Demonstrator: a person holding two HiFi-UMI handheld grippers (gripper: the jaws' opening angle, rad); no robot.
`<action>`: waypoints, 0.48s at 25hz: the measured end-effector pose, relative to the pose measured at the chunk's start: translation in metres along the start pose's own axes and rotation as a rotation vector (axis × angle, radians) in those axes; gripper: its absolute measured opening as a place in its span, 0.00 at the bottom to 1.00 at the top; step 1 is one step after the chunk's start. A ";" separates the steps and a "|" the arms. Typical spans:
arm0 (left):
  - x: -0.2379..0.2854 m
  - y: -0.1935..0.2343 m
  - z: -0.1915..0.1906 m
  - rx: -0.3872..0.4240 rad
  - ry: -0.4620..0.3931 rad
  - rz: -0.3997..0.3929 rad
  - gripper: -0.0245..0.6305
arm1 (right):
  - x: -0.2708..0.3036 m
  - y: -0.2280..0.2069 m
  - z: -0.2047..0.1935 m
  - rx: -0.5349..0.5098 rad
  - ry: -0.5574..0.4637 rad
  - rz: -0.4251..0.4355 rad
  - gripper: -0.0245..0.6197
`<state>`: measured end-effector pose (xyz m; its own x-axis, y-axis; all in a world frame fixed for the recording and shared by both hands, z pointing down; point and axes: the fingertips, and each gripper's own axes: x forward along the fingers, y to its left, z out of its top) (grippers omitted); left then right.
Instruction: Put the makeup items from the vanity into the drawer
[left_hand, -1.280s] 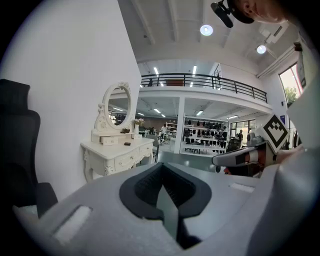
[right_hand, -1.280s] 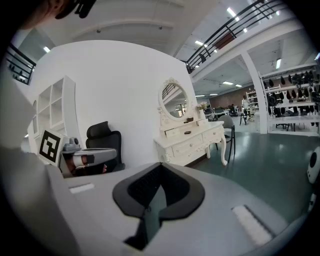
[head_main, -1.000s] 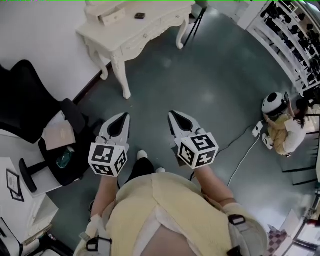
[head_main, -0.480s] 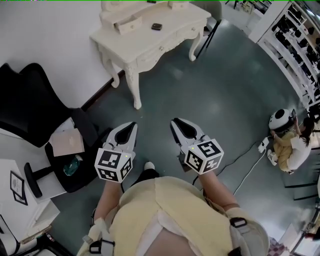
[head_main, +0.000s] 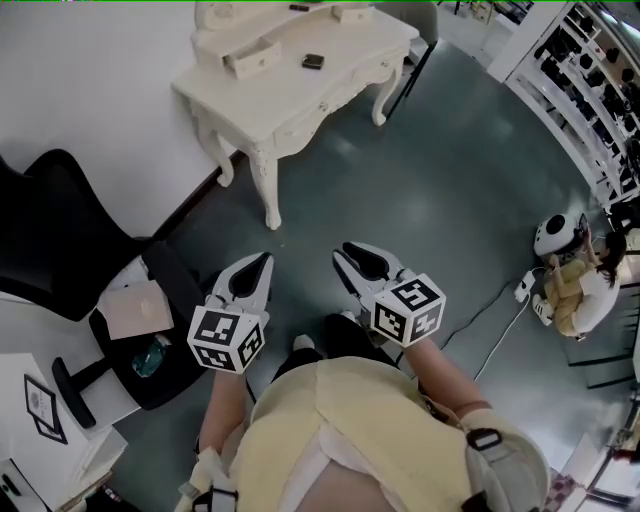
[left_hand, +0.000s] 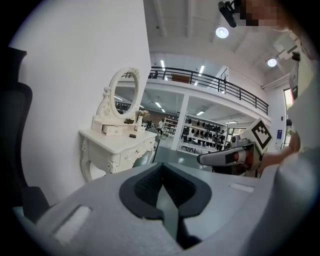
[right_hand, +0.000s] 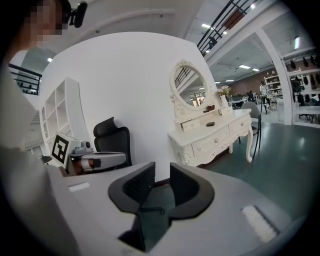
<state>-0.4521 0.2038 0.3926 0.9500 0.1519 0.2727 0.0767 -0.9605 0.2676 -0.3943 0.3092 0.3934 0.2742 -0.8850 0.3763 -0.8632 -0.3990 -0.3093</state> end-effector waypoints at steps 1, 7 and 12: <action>0.003 0.002 0.001 -0.001 0.002 -0.003 0.04 | 0.004 -0.002 0.003 -0.001 0.001 0.000 0.15; 0.024 0.023 0.011 -0.004 -0.004 0.027 0.04 | 0.034 -0.024 0.023 -0.012 -0.010 0.033 0.21; 0.058 0.045 0.026 -0.023 -0.017 0.080 0.04 | 0.067 -0.057 0.042 -0.017 0.013 0.087 0.26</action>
<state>-0.3859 0.1637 0.3964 0.9579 0.0710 0.2782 -0.0062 -0.9636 0.2673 -0.3088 0.2632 0.3998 0.1929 -0.9129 0.3597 -0.8904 -0.3169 -0.3267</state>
